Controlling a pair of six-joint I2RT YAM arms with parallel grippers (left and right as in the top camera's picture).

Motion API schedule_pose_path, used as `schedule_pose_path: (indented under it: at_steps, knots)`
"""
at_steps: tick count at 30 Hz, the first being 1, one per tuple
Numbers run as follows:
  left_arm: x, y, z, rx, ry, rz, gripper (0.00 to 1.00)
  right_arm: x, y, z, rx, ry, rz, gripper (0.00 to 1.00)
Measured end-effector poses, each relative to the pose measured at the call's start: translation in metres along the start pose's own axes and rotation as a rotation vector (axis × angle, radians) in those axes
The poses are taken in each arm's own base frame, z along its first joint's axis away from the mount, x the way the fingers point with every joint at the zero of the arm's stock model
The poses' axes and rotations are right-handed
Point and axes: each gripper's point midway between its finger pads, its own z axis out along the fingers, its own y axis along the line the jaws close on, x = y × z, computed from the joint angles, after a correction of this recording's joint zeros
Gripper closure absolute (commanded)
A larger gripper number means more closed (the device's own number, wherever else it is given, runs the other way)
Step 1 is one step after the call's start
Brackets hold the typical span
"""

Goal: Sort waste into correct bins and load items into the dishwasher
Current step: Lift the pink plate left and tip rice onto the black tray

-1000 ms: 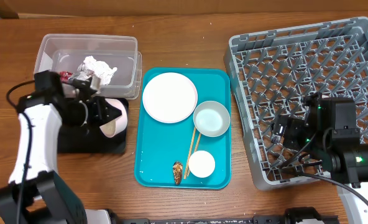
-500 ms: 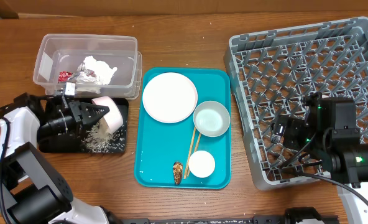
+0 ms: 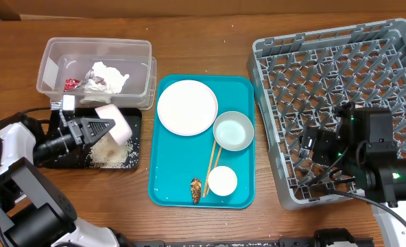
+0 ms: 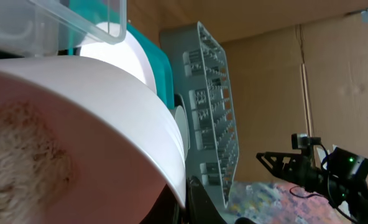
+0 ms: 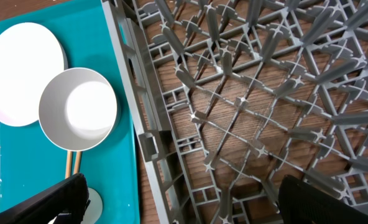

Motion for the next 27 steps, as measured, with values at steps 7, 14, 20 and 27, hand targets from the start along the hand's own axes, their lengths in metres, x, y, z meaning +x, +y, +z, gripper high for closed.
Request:
schedule_pose_path:
  at_steps: [7, 14, 20, 27]
  knots:
    - [-0.008, 0.002, -0.018, 0.003, -0.074, 0.023, 0.96, 0.000, 0.000, 0.000, 0.000, -0.001, 0.000, 0.00]
    - [-0.013, 0.006, -0.021, -0.006, -0.092, 0.070, 0.96, 0.000, 0.000, 0.000, 0.000, -0.001, 0.000, 0.00]
    - [-0.008, -0.004, -0.020, 0.037, -0.097, 0.015, 0.96, 0.000, 0.000, 0.000, 0.000, 0.000, 0.000, 0.00]
    - [-0.011, -0.002, -0.020, 0.036, -0.107, 0.042, 0.96, 0.000, 0.000, 0.000, 0.001, -0.001, 0.000, 0.00]
